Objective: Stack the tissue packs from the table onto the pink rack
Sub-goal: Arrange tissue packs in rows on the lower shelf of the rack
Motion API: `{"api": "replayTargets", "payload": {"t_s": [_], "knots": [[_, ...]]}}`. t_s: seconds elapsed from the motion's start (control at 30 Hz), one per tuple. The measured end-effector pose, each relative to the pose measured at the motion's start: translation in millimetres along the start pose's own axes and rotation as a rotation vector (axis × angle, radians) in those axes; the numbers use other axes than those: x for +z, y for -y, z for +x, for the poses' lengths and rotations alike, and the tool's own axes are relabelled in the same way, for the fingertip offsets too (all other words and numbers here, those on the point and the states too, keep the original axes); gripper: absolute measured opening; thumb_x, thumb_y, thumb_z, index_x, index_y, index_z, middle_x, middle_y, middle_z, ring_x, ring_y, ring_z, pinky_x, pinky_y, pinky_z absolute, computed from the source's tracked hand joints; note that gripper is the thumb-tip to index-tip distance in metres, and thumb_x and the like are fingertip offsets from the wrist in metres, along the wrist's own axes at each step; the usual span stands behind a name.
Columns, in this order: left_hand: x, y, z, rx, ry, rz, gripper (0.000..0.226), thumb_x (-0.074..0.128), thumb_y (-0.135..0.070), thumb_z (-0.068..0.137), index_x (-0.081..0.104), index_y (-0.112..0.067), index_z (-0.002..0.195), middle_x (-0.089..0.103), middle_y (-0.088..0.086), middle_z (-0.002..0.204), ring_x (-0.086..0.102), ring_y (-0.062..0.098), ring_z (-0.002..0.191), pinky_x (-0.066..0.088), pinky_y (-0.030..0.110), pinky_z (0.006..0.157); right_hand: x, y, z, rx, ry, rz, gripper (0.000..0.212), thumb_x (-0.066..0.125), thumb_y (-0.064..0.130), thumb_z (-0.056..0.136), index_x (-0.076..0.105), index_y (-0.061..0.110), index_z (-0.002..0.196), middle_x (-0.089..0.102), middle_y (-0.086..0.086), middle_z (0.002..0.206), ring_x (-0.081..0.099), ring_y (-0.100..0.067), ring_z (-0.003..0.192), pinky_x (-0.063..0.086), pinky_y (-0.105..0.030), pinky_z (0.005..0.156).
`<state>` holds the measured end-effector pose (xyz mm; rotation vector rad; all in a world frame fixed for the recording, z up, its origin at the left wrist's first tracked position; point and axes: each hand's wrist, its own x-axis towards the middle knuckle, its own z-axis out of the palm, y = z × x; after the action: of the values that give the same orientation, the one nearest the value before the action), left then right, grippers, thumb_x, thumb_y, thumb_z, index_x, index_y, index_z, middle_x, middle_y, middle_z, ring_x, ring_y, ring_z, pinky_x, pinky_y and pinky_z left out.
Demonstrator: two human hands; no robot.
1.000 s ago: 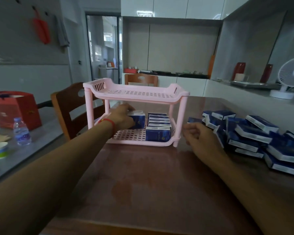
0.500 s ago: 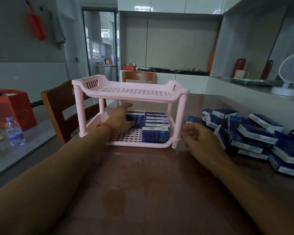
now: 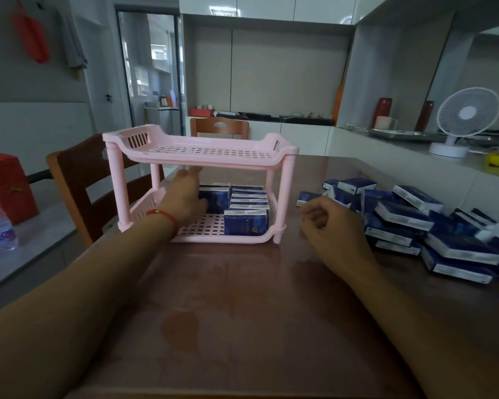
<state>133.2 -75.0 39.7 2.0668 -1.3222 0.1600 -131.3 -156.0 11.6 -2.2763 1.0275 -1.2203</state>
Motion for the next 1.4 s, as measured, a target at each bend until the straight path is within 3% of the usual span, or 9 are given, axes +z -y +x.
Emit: {"api": "replayTargets", "payload": {"t_s": [0.13,0.33,0.53,0.67,0.8,0.97,1.17,1.23,1.4], "knots": [[-8.7,-17.8,-15.4,0.013,-0.009,-0.017,0.079,0.068,0.002,0.081,0.032,-0.016,0.149,0.04,0.016,0.15,0.042,0.035,0.136,0.042,0.044,0.109,-18.8,-9.3,4.2,-0.036,-0.208,-0.364,0.025,0.07,0.022,0.084,0.065,0.02,0.108,0.066,-0.004,0.108,0.058,-0.026,0.103,0.05,-0.04,0.085],[-11.7,-42.5,-61.0,0.08,0.019,0.054,0.058,0.068,-0.009,0.084,0.046,-0.006,0.137,0.045,0.018,0.139,0.046,0.034,0.126,0.039,0.038,0.105,-23.9,-21.2,9.5,0.172,0.008,-0.957,0.05,0.057,0.053,0.09,0.05,0.028,0.133,0.055,-0.006,0.135,0.038,-0.032,0.126,0.033,-0.046,0.096],[-10.1,-46.3,-86.4,0.208,-0.112,0.163,0.038,0.067,-0.016,0.077,0.063,-0.013,0.115,0.059,0.011,0.118,0.054,0.031,0.111,0.051,0.048,0.09,-34.3,-13.5,4.6,0.157,-0.237,-0.667,0.025,0.061,0.032,0.09,0.063,0.023,0.114,0.068,-0.006,0.105,0.051,-0.031,0.113,0.03,-0.044,0.093],[-3.0,-62.9,-97.2,0.421,-0.191,0.012,0.019,0.066,-0.014,0.077,0.066,-0.018,0.096,0.064,0.001,0.098,0.058,0.02,0.091,0.053,0.036,0.077,-57.4,-7.5,-3.7,0.175,-0.333,0.041,0.018,0.06,0.021,0.093,0.065,0.016,0.109,0.065,-0.002,0.097,0.061,-0.026,0.094,0.048,-0.03,0.072],[6.4,-74.0,-107.1,0.497,-0.018,-0.304,0.016,0.071,-0.02,0.085,0.064,-0.025,0.099,0.064,-0.009,0.086,0.061,0.008,0.076,0.046,0.014,0.065,-65.3,-2.3,-0.5,0.205,-0.078,0.497,0.019,0.056,0.009,0.09,0.072,0.017,0.093,0.068,0.003,0.089,0.064,-0.017,0.086,0.047,-0.033,0.072],[17.9,-76.4,-112.4,0.314,0.323,-0.603,0.054,0.072,-0.047,0.081,0.054,-0.029,0.128,0.071,-0.005,0.098,0.071,0.016,0.08,0.061,0.037,0.074,-56.1,-1.4,-5.4,0.087,0.279,0.574,0.018,0.062,0.013,0.081,0.07,0.016,0.097,0.072,-0.014,0.093,0.066,-0.027,0.084,0.051,-0.041,0.072],[19.1,-69.7,-106.5,0.297,0.352,-0.566,0.035,0.078,-0.013,0.082,0.063,-0.023,0.112,0.076,0.0,0.098,0.073,0.016,0.085,0.06,0.037,0.082,-51.2,-17.3,-1.8,0.051,-0.145,0.079,0.013,0.06,0.009,0.092,0.07,0.016,0.095,0.074,0.0,0.092,0.067,-0.011,0.083,0.05,-0.016,0.071],[15.2,-68.4,-105.3,0.318,0.326,-0.475,0.034,0.079,-0.018,0.08,0.063,-0.027,0.109,0.076,-0.008,0.098,0.071,0.004,0.085,0.059,0.024,0.08,-52.7,-27.8,3.6,0.02,-0.249,-0.22,0.019,0.063,0.008,0.089,0.069,0.02,0.103,0.072,0.0,0.099,0.064,-0.016,0.095,0.054,-0.029,0.083],[12.0,-65.9,-104.0,0.324,0.318,-0.367,0.038,0.079,-0.022,0.079,0.06,-0.034,0.11,0.072,-0.013,0.098,0.066,-0.002,0.085,0.053,0.013,0.073,-35.7,-26.1,4.2,-0.063,0.169,-0.644,0.048,0.056,0.028,0.093,0.049,0.03,0.14,0.052,0.003,0.143,0.036,-0.02,0.137,0.025,-0.048,0.109]]}}
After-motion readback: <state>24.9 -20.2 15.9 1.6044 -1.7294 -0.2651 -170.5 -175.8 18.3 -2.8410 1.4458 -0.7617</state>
